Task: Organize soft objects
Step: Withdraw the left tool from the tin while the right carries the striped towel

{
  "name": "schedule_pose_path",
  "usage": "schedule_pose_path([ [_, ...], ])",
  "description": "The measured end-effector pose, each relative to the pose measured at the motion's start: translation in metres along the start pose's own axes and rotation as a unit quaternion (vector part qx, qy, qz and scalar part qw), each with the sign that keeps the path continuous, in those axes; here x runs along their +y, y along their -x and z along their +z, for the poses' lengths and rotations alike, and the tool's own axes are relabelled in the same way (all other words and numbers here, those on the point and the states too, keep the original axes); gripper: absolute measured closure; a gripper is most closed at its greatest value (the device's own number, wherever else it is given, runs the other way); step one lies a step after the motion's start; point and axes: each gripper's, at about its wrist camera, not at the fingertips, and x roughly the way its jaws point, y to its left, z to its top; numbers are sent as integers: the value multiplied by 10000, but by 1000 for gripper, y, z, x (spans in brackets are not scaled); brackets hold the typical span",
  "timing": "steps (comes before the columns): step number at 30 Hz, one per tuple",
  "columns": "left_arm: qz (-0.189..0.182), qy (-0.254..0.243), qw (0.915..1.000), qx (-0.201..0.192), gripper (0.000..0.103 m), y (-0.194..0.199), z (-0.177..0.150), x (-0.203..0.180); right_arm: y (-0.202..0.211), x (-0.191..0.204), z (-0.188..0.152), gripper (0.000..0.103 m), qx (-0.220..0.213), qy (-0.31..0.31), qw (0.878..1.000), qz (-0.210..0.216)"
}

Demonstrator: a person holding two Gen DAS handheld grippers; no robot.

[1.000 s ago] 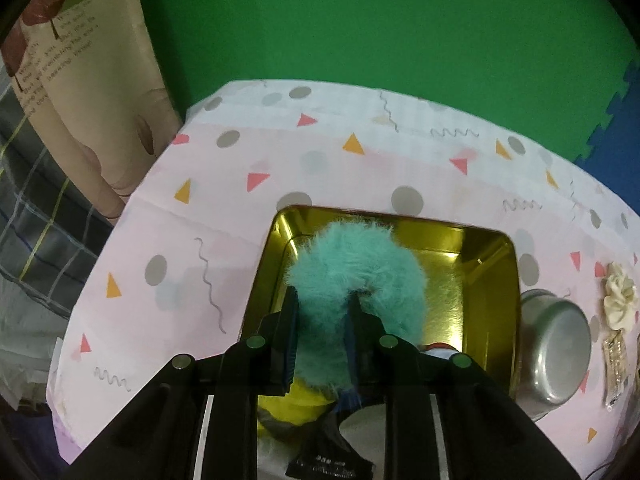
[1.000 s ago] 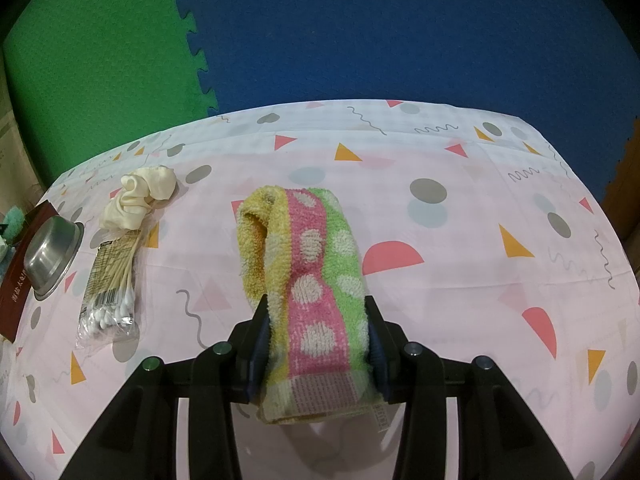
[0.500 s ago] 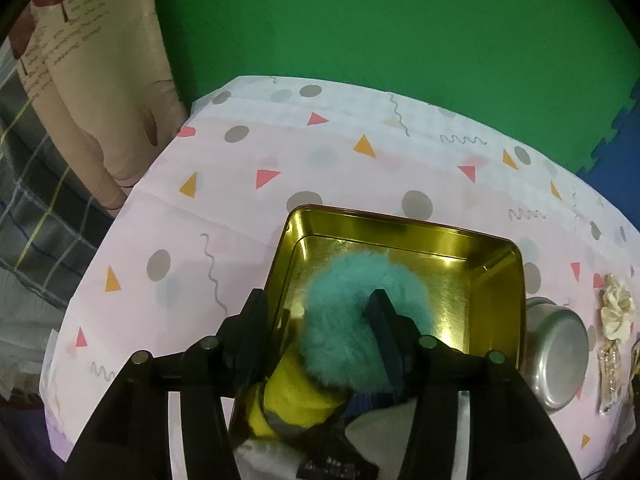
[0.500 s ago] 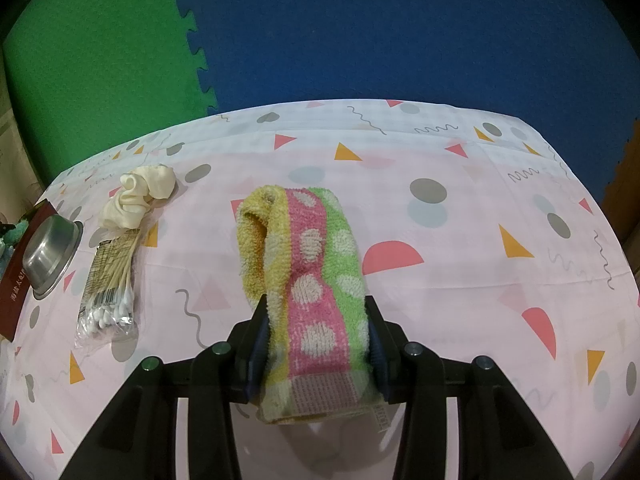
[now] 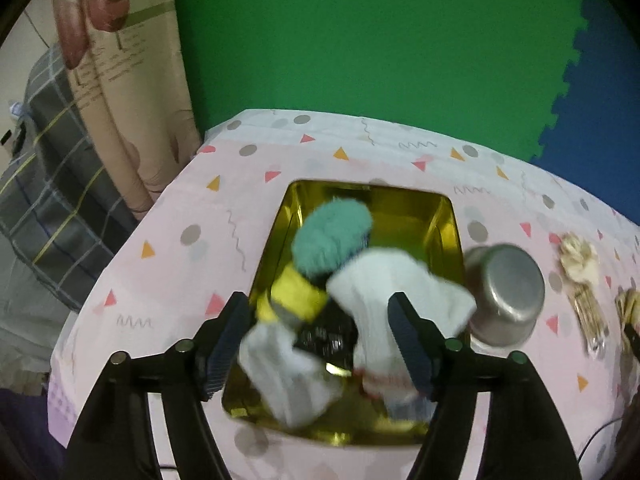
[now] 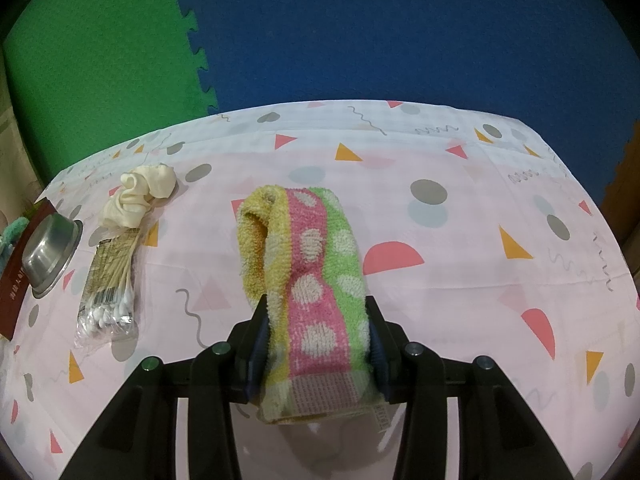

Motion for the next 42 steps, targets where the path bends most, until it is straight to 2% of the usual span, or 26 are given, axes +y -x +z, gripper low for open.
schedule_pose_path([
  [6, 371, -120, 9991, -149, 33, 12, -34, -9, 3, 1, 0, 61, -18, -23, 10000, -20],
  [11, 538, -39, 9983, -242, 28, 17, -50, -7, 6, 7, 1, 67, 12, -27, 10000, -26],
  [17, 698, 216, 9968, -315, 26, 21, -63, 5, 21, 19, 6, 68, -31, -21, 10000, -27],
  [22, 845, 466, 9947, -369, 24, 24, -73, 19, 43, 46, 18, 68, -206, 120, 9995, 228],
  [28, 1029, 654, 9916, -441, 21, 27, -81, 34, 68, 110, 33, 68, -343, 606, 9942, 815],
  [32, 1034, 755, 9909, -423, 20, 29, -85, 44, 78, 164, 36, 68, -321, 1006, 9855, 1331],
  [39, 1131, 893, 9887, -416, 20, 31, -92, 60, 88, 264, 29, 68, -125, 1661, 9597, 2264],
  [42, 1213, 985, 9867, -452, 20, 33, -94, 67, 95, 301, 20, 68, -89, 1965, 9476, 2515],
])
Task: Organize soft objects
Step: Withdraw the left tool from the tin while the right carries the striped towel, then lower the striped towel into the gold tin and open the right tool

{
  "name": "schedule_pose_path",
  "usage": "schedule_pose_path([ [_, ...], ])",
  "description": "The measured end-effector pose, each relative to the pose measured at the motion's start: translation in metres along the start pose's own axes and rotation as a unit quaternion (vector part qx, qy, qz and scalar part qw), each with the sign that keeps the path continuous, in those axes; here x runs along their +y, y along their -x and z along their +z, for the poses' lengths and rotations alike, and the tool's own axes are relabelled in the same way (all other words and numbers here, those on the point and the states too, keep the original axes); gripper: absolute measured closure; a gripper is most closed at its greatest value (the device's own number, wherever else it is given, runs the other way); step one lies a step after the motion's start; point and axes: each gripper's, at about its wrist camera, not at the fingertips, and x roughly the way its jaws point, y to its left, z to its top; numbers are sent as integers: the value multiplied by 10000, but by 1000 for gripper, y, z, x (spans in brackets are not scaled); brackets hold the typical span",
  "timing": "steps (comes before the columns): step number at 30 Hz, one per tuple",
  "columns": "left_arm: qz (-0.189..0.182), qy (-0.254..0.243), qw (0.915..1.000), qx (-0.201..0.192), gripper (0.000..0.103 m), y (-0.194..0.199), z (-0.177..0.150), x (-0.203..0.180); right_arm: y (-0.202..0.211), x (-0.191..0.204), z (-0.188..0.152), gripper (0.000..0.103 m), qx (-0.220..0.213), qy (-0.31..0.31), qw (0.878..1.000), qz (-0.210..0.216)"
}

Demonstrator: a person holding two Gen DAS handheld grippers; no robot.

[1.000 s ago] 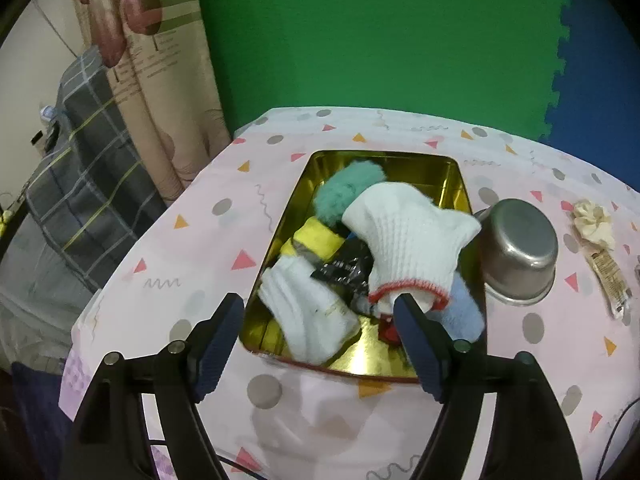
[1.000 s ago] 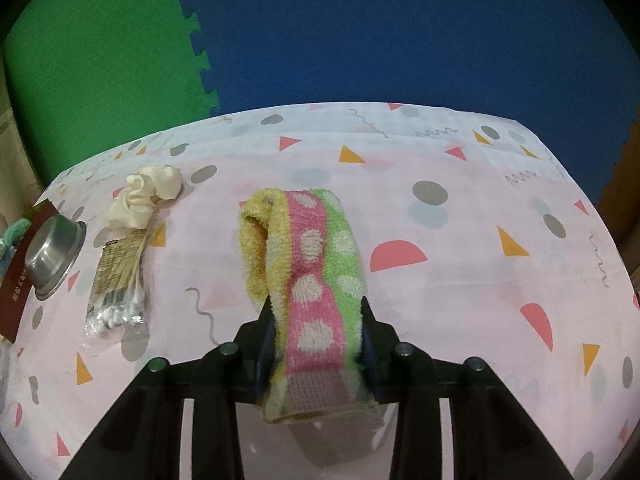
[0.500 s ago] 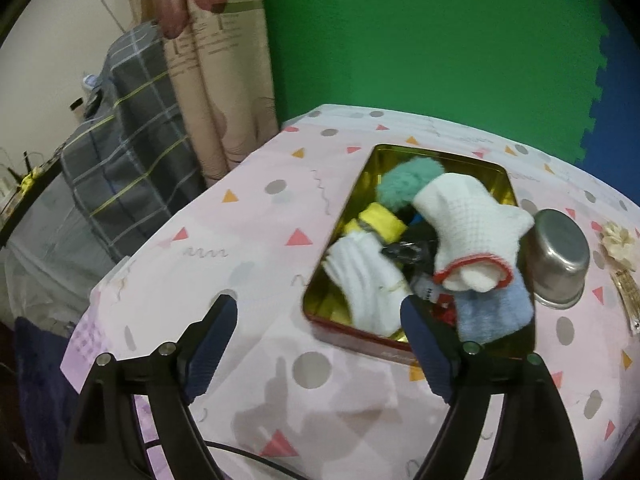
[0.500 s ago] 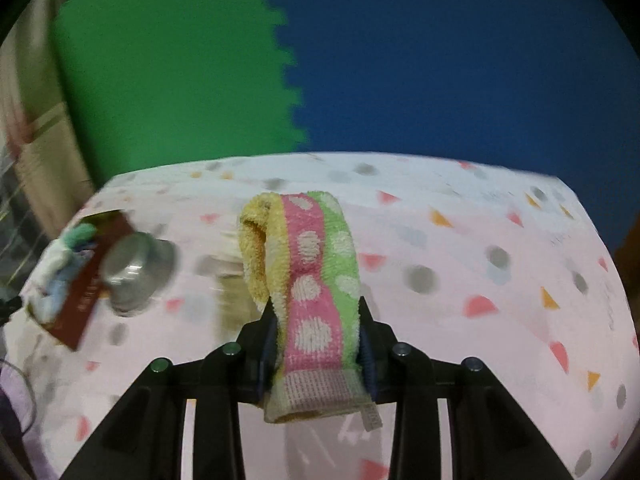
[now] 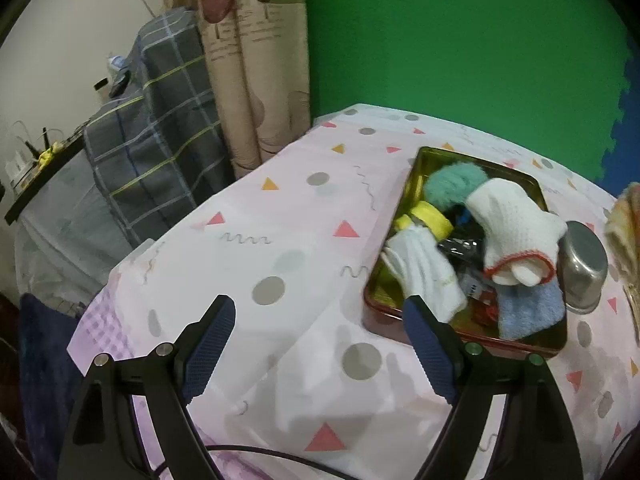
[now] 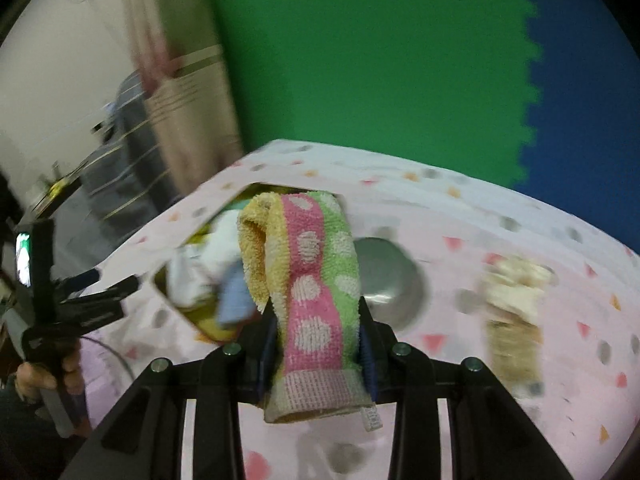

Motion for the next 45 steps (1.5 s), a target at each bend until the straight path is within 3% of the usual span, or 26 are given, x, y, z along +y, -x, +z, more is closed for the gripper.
schedule_pose_path([
  [7, -9, 224, 9997, -55, 20, 3, 3, 13, -28, 67, 4, 68, 253, 536, 9967, 564],
  [15, -5, 471, 9989, 8, 20, -1, 5, 23, -63, 102, 3, 68, 559, 791, 9922, 784],
  [30, -123, 418, 9990, 128, 20, -10, 0, 17, -130, 92, 49, 68, 409, 642, 9968, 238],
  [34, -137, 431, 9988, 176, 20, -13, -1, 16, -143, 95, 52, 63, 448, 616, 9968, 243],
  [40, -171, 389, 9988, 222, 20, -15, -3, 14, -146, 97, 49, 43, 483, 603, 9968, 209],
  [45, -152, 356, 9991, 195, 20, -16, -4, 13, -133, 89, 47, 43, 409, 496, 9977, 221],
])
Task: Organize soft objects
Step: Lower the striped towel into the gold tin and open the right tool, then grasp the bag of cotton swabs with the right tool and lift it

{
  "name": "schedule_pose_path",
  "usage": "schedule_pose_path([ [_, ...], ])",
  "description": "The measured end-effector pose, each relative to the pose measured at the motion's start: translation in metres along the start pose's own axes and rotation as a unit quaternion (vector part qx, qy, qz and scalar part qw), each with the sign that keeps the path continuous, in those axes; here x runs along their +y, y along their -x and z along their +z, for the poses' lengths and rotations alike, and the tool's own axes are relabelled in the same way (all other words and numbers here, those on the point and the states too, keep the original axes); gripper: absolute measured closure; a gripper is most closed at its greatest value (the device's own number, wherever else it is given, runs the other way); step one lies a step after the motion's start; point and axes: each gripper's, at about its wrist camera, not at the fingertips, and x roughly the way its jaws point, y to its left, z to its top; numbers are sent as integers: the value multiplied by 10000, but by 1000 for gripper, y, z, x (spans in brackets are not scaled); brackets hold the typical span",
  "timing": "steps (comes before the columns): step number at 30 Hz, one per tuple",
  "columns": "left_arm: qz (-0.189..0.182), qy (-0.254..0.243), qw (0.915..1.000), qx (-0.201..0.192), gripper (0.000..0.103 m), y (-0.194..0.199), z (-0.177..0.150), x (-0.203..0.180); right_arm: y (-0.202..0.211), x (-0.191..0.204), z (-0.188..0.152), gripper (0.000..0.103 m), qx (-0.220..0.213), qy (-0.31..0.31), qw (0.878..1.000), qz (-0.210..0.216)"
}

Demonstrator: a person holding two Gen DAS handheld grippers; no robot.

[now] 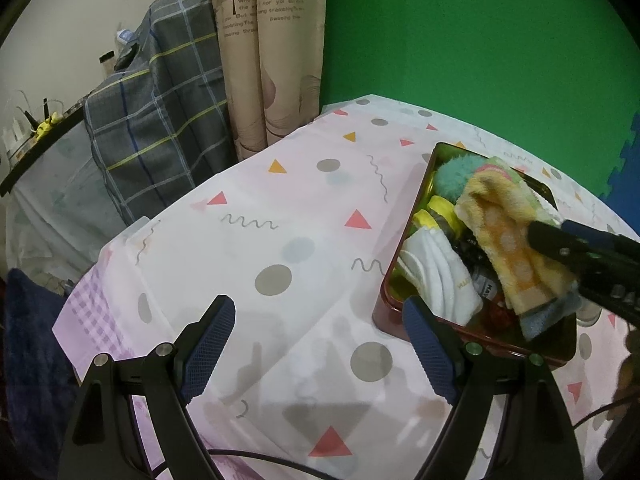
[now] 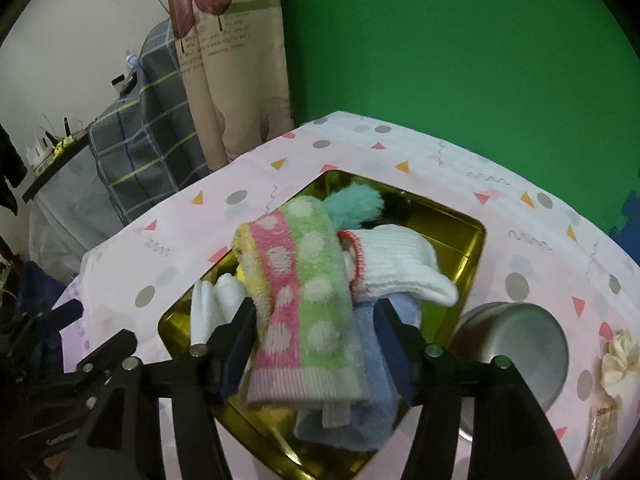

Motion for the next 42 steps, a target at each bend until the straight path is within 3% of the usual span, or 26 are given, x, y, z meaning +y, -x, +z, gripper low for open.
schedule_pose_path([
  [9, 52, -111, 9999, -16, 19, 1, -2, -4, 56, -49, -26, 43, -263, -375, 9985, -298],
  [15, 77, -226, 9997, -40, 19, 2, -3, -10, 90, -128, -60, 42, -184, -908, 9902, -1047],
  [20, 122, -371, 9992, -101, 19, 4, -4, -17, 104, -196, -95, 33, 110, -1332, 9752, -1765],
  [23, 120, -425, 9989, -153, 19, 6, -4, -20, 105, -223, -115, 32, 261, -1540, 9686, -1934],
  [32, 45, -800, 9964, -293, 19, 21, -2, -45, 82, -240, -144, 30, 542, -1466, 9675, -1989],
  [35, -55, -985, 9945, -349, 19, 28, 1, -59, 79, -239, -143, 27, 449, -1349, 9682, -2059],
  [42, -612, -1343, 9884, -343, 19, 42, 10, -113, 79, -242, -145, 27, 359, -1237, 9718, -1973],
])
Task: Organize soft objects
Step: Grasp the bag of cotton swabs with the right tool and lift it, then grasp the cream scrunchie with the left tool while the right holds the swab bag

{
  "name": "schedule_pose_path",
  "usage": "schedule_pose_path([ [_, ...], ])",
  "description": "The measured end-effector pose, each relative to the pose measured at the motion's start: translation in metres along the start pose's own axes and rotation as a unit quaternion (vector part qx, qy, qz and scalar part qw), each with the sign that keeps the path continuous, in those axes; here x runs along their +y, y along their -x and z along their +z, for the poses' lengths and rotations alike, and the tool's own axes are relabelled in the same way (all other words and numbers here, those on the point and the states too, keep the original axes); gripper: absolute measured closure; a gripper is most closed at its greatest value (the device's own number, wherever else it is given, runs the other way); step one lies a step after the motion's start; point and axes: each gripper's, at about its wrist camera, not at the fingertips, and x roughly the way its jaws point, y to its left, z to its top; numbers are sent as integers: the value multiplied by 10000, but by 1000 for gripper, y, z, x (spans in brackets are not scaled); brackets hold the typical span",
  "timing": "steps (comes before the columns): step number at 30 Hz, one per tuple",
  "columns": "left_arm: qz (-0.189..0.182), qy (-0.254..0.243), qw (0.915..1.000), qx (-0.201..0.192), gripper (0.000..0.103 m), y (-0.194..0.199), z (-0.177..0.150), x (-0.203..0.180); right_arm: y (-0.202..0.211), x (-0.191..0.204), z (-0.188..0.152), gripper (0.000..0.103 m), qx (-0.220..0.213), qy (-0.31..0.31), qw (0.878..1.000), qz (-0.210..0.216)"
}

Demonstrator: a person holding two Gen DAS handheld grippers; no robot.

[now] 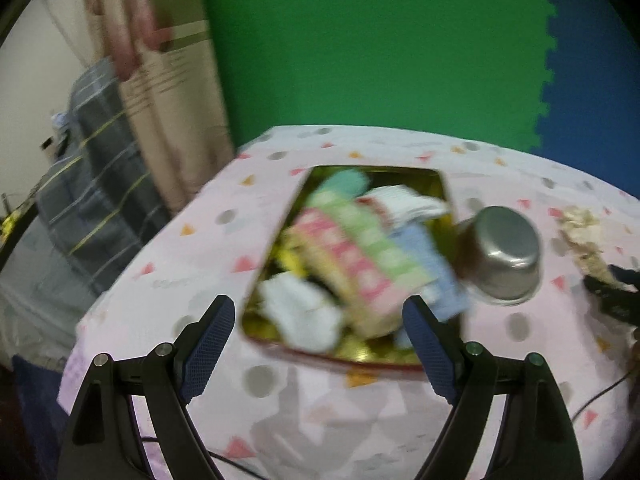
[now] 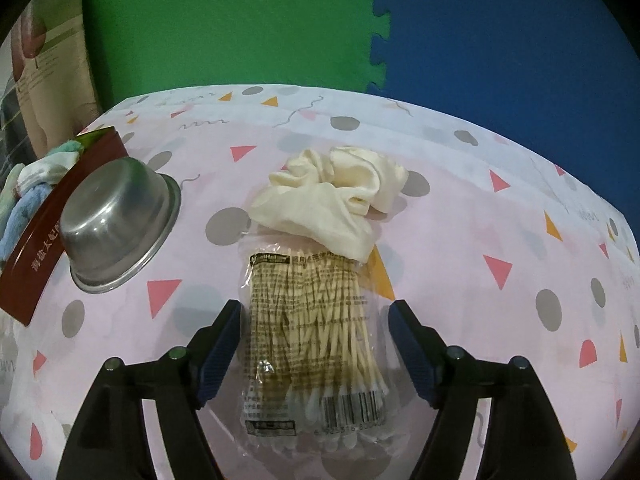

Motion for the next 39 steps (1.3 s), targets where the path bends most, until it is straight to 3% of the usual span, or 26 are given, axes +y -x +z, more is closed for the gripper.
schedule_pose_path([
  [3, -234, -161, 9996, 4, 19, 0, 9, -28, 2, 0, -2, 28, -20, 40, 10000, 4],
  [8, -564, -554, 9969, -22, 19, 3, 20, -78, 11, -7, -9, 60, -131, 0, 9999, -27],
  [14, -1018, -840, 9912, 52, 19, 2, 28, -133, 23, -22, -23, 71, -182, -86, 9998, 37],
  [20, -1530, -1066, 9819, 320, 19, -7, 29, -184, 44, -50, -48, 73, -183, -111, 9997, -132],
  [24, -1656, -1281, 9770, 411, 19, -12, 27, -213, 58, -80, -67, 73, -190, -256, 9988, -375],
  [30, -1897, -1450, 9693, 581, 19, -28, 30, -248, 73, -141, -88, 73, -220, -975, 9919, -787],
  [32, -1953, -1455, 9677, 648, 19, -38, 35, -259, 74, -158, -91, 73, -264, -1310, 9885, -711],
  [39, -2267, -1252, 9622, 839, 19, -66, 53, -288, 72, -154, -91, 72, -227, -1204, 9888, -849],
])
